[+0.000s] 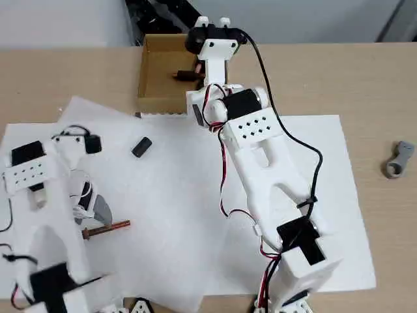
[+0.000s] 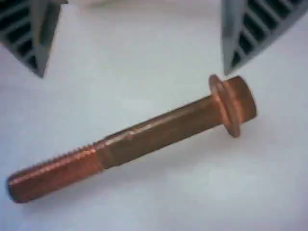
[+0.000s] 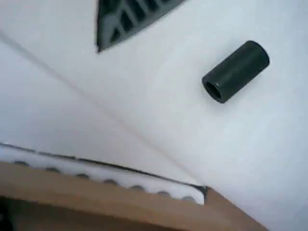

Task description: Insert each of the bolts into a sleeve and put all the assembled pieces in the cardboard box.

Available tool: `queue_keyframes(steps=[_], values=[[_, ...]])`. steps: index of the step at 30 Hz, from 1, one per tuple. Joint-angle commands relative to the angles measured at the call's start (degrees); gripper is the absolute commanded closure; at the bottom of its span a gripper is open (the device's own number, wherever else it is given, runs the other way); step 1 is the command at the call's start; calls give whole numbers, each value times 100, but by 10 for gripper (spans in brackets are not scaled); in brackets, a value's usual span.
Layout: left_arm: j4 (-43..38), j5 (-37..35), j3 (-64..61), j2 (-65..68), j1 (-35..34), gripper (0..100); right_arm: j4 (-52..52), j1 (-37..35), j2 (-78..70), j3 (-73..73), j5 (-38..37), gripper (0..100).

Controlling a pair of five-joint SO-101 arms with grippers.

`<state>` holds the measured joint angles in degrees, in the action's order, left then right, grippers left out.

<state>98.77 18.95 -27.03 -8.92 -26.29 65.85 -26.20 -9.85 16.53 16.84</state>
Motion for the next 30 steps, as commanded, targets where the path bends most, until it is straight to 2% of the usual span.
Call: queue_keyframes(steps=[1, 7, 11, 15, 23, 26, 30], values=[[158, -158, 330, 668, -176, 778, -31, -4, 31, 255, 0, 815], [9, -176, 505, 2233, -413, 779, -13, -4, 31, 255, 0, 815], [-387, -378, 462, 2514, -448, 800, -13, -4, 31, 255, 0, 815], [-396, -440, 488, 2400, -440, 833, -22, -4, 31, 255, 0, 815], [-448, -431, 585, 1565, -440, 833, -31, -4, 31, 255, 0, 815], [-721, -404, 585, 1266, -431, 833, -31, -4, 31, 255, 18, 815], [-1011, 9, 567, 1116, -352, 833, -22, -4, -66, 255, 18, 815]])
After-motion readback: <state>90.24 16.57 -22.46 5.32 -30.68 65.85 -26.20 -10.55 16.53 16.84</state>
